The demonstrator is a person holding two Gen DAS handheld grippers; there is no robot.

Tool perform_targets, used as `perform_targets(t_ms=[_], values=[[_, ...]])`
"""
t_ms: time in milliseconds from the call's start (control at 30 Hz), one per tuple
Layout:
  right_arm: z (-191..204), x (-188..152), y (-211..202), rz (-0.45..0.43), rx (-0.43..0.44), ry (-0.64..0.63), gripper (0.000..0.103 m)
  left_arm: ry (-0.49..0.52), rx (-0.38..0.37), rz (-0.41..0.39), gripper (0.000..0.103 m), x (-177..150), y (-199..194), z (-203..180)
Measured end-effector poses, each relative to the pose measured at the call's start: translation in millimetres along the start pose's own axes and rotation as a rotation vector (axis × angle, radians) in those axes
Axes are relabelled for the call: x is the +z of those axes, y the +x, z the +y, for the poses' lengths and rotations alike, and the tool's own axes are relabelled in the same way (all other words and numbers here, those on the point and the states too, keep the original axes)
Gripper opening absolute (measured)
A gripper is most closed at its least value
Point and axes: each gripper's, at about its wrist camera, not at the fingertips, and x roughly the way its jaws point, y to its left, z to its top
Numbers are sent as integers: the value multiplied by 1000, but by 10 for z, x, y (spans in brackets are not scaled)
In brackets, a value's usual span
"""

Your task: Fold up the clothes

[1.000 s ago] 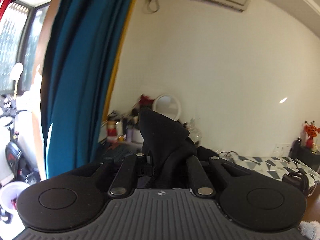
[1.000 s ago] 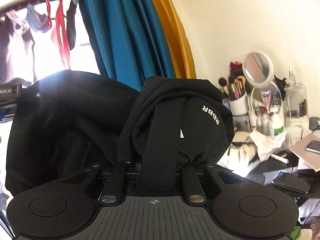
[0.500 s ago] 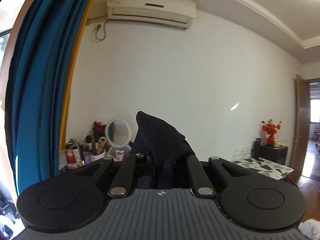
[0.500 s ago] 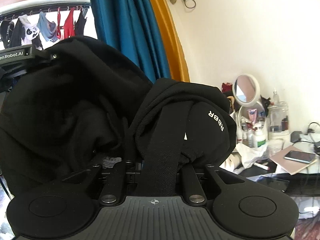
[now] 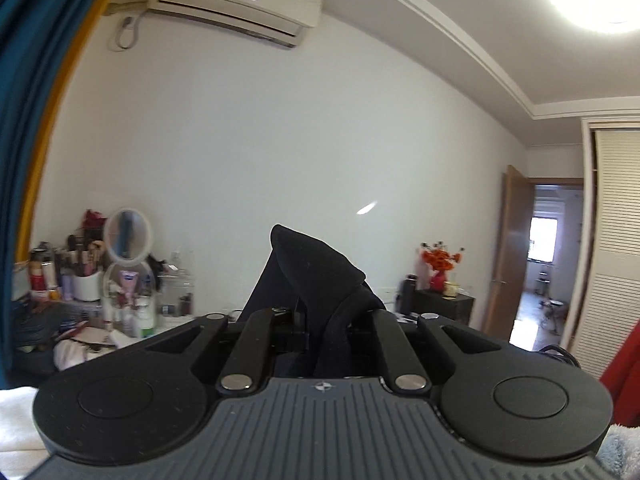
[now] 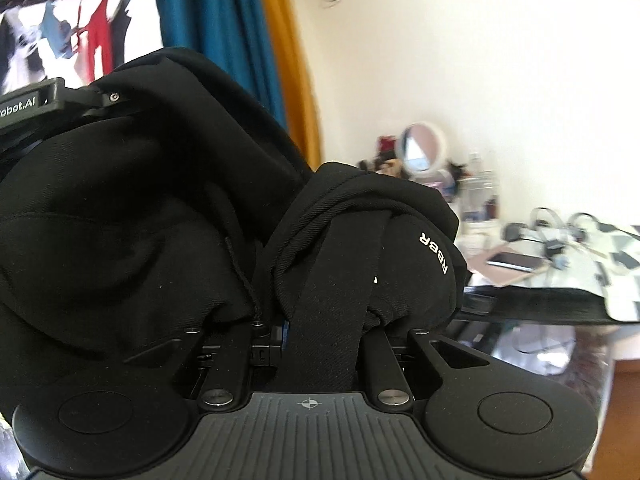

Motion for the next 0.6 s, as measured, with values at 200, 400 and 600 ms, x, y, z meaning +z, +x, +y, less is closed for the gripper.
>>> perform_targets(t_ms=[200,400,600], values=[[-557,-61,-563,-64,-93,55,13,25,-129,16,10,-132,656,-550],[-1556,-62,-1337,-130,-195,101,13,37,-264,12,10,-334,1800,-1481],[-2729,120,-2081,-145,-317,111,13,-3,-357,37,10,-365,3005,-2240]])
